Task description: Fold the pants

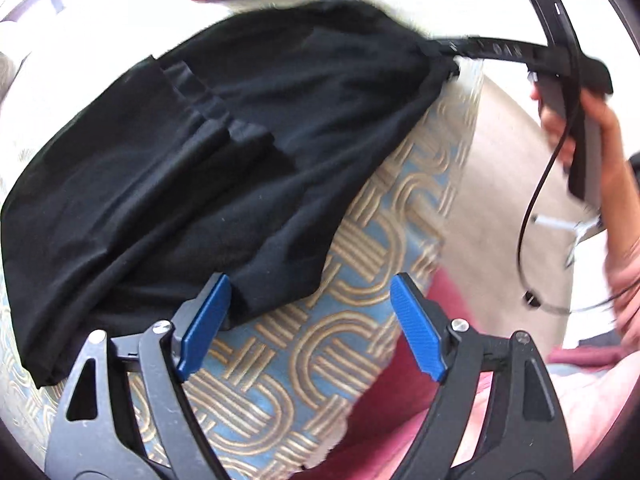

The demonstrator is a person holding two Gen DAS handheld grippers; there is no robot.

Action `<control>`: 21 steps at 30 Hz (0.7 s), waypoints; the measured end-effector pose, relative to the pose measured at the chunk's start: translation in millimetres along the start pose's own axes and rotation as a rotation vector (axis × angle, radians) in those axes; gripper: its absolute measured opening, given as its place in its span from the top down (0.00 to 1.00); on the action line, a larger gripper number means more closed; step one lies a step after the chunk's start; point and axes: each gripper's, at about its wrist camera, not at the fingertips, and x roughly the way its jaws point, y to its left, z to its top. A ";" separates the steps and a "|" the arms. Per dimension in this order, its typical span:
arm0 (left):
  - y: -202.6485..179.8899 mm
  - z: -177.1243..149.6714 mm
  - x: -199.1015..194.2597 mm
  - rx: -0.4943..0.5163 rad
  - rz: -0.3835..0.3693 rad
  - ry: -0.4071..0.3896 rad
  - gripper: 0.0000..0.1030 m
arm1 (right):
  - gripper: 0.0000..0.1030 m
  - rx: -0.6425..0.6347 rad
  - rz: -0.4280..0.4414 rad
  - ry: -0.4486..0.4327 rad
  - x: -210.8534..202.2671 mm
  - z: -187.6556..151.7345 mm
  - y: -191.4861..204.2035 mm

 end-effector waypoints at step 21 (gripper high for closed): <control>91.3 86.6 49.4 -0.575 -0.138 -0.139 0.20 | 0.28 0.761 0.378 -0.045 41.9 -38.0 -95.1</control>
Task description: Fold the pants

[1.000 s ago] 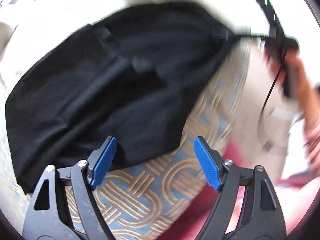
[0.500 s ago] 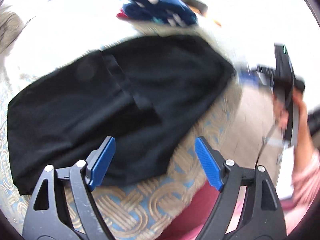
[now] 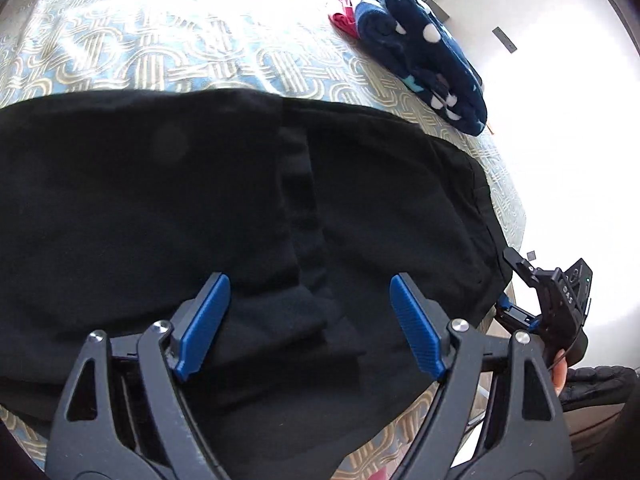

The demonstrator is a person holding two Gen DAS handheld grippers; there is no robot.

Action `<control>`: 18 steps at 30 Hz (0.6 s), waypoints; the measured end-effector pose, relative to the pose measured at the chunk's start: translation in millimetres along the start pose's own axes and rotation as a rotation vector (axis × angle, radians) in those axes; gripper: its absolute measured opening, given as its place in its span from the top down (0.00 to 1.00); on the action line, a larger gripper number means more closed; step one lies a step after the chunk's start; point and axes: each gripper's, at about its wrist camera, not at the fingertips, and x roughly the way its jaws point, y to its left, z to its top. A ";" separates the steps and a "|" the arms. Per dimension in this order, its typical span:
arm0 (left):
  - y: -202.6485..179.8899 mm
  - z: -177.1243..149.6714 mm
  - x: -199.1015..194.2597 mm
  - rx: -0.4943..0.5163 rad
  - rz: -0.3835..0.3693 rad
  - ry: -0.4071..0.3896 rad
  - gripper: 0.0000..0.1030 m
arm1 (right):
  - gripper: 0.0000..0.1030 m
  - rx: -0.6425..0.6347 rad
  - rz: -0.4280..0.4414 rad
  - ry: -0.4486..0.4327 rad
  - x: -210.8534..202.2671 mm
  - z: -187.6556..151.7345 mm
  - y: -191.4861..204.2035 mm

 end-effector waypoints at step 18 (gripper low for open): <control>10.3 8.6 -4.7 0.019 -0.019 0.017 0.20 | 0.80 -0.351 -0.111 -0.110 -14.1 2.0 89.5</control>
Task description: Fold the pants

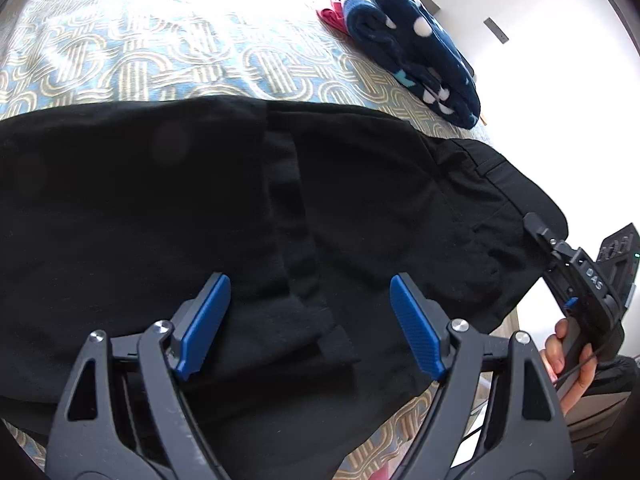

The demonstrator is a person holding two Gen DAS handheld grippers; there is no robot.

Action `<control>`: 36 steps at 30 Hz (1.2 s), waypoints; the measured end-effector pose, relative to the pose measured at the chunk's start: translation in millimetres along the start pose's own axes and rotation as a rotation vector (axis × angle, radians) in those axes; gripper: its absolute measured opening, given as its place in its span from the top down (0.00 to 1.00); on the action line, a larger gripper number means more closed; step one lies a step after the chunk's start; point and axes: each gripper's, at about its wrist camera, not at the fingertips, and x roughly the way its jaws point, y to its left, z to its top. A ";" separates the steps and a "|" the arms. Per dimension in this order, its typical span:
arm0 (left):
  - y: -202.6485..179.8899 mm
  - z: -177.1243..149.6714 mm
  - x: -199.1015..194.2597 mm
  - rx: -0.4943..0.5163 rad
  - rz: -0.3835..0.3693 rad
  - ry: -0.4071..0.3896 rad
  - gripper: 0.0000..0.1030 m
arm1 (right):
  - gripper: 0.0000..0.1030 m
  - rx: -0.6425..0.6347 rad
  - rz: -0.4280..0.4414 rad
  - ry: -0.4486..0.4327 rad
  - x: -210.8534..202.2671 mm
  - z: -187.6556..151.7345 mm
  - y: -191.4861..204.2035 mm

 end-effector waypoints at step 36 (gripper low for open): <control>112.9 -16.3 -76.9 -0.202 -0.118 -0.012 0.20 | 0.49 -0.678 0.234 0.229 28.9 -101.0 200.0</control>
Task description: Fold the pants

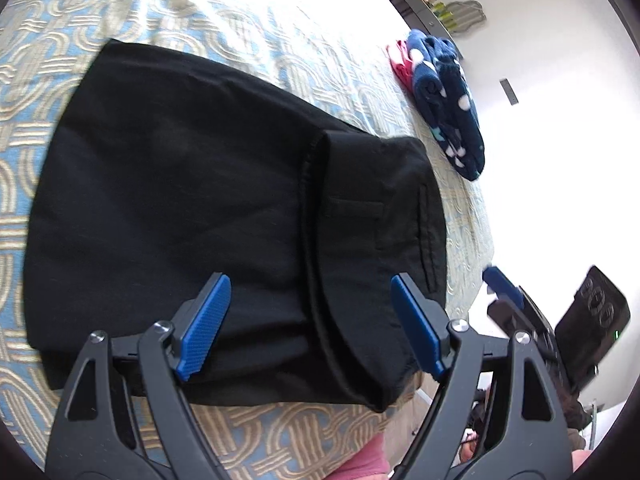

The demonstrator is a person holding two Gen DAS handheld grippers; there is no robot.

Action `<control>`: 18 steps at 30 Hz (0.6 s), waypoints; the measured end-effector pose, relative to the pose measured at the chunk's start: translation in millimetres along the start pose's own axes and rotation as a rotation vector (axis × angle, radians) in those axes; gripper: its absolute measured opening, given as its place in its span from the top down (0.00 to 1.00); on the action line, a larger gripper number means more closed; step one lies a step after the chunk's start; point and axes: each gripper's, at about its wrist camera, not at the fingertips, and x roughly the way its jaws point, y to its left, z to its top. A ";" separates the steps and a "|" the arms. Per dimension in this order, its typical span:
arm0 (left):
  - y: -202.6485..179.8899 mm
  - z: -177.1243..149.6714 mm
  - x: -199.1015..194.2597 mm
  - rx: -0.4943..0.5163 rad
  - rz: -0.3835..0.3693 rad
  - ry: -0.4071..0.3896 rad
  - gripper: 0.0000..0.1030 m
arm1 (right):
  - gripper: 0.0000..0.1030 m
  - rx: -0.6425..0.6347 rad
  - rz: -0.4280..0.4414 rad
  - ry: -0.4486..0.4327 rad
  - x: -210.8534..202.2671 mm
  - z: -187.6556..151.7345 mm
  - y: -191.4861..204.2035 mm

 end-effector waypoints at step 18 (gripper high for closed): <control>-47.3 -12.4 31.4 0.160 0.064 0.015 0.41 | 0.46 0.155 -0.172 0.114 32.1 -21.0 -48.3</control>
